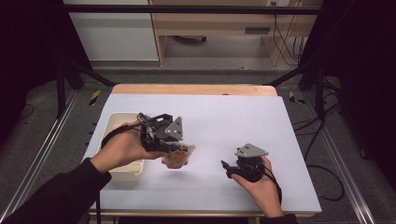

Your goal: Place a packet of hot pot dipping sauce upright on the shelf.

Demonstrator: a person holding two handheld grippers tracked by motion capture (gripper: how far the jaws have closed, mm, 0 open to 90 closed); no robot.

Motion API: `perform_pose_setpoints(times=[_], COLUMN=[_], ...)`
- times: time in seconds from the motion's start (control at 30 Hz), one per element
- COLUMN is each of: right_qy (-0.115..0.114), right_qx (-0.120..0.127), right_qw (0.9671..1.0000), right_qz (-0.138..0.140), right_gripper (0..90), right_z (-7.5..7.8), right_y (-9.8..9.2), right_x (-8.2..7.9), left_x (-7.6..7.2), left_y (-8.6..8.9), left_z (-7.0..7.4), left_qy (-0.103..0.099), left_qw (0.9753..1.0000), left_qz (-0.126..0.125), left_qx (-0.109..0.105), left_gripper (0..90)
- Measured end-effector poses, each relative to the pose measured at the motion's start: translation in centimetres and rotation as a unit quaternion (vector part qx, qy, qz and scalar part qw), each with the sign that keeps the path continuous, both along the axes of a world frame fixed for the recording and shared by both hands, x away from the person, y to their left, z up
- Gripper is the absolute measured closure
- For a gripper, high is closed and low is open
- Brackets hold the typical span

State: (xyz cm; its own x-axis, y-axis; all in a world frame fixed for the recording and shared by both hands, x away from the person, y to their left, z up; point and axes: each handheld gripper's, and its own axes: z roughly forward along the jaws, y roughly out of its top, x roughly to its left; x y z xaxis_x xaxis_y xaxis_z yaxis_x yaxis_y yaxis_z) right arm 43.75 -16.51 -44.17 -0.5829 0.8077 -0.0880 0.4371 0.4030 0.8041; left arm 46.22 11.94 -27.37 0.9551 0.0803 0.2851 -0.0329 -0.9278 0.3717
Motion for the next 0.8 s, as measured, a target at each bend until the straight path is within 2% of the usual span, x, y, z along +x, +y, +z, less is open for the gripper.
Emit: perform_pose_setpoints(times=[0.07, 0.2, 0.33, 0.47, 0.6, 0.67, 0.73, 0.8], right_qy=[0.002, 0.006, 0.009, 0.007, -0.014, -0.015, -0.015, -0.014], right_qx=[0.001, 0.005, 0.019, 0.017, 0.019, 0.022, 0.035, 0.034], right_qw=[1.0000, 1.0000, 0.9997, 0.9996, 0.9984, 0.9981, 0.9971, 0.9971], right_qz=[-0.001, -0.006, -0.015, -0.022, -0.051, -0.056, -0.065, -0.067], right_gripper=[25.4, 25.2, 25.2, 23.3, 17.6, 17.0, 16.3, 16.3], right_z=[0.0, -0.2, -0.1, -0.1, 0.3, 0.3, 0.5, 0.5], right_y=[-0.1, -0.2, -0.6, -0.8, -0.9, -1.0, -1.3, -1.4], right_x=[0.1, 0.2, 0.3, 0.3, 0.3, 0.3, 0.3, 0.3], left_x=[-0.2, -0.2, 0.1, 0.6, 1.4, 1.5, 1.7, 2.0], left_y=[0.4, 0.9, 1.6, 2.2, 3.1, 3.2, 3.3, 3.4], left_z=[1.0, 2.1, 3.0, 3.4, 3.9, 4.0, 4.1, 4.1], left_qy=[-0.004, -0.007, -0.009, -0.009, -0.011, -0.011, -0.016, -0.015], left_qw=[1.0000, 1.0000, 0.9999, 0.9999, 0.9997, 0.9996, 0.9996, 0.9996], left_qz=[-0.001, 0.003, 0.004, 0.008, 0.018, 0.019, 0.023, 0.024], left_qx=[0.000, -0.002, 0.003, -0.006, -0.016, -0.014, -0.008, -0.009], left_gripper=[75.9, 75.9, 75.9, 75.9, 75.9, 75.9, 75.9, 75.9])
